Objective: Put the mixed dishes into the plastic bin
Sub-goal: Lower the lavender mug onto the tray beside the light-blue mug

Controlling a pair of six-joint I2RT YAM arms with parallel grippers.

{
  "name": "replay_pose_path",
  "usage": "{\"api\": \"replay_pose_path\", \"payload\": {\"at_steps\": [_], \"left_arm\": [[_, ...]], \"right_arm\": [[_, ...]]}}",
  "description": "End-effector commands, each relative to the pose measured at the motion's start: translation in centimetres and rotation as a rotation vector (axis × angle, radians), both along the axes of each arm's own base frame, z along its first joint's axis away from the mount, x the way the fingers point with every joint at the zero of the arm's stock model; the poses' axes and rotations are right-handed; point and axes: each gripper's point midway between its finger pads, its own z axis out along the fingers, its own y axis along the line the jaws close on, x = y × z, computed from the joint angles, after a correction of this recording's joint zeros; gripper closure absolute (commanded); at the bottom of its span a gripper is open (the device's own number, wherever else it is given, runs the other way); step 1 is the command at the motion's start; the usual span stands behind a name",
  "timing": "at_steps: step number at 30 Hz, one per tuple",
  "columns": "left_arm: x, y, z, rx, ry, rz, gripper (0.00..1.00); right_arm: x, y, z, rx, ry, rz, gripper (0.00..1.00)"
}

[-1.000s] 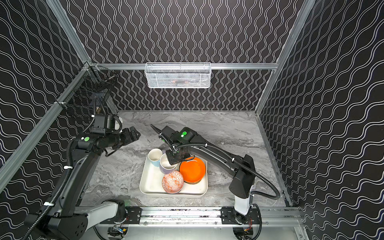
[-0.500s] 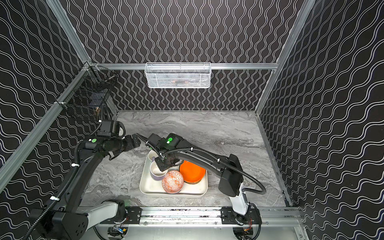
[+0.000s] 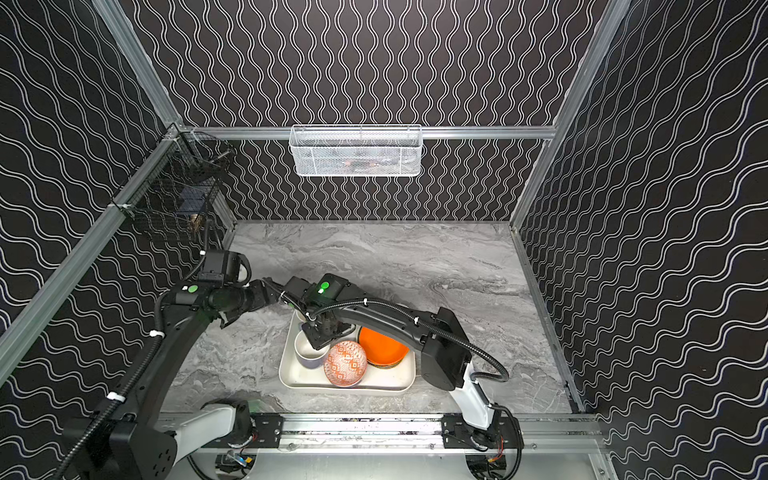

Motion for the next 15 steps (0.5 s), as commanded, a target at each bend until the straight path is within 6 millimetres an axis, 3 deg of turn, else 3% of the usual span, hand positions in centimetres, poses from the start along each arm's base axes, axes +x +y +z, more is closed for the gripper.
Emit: {"api": "replay_pose_path", "payload": {"at_steps": [1, 7, 15], "left_arm": [[-0.4, 0.8, -0.4, 0.003, -0.004, 0.045, 0.06], [-1.1, 1.2, -1.2, -0.012, 0.007, 0.075, 0.06], [-0.9, 1.8, 0.5, 0.002, -0.026, 0.098, 0.07]], "right_arm": [[-0.4, -0.1, -0.2, -0.005, 0.018, 0.008, 0.94], [-0.8, 0.1, -0.9, -0.011, 0.033, 0.022, 0.94], [-0.5, 0.5, 0.1, -0.001, 0.006, 0.031, 0.94]]}}
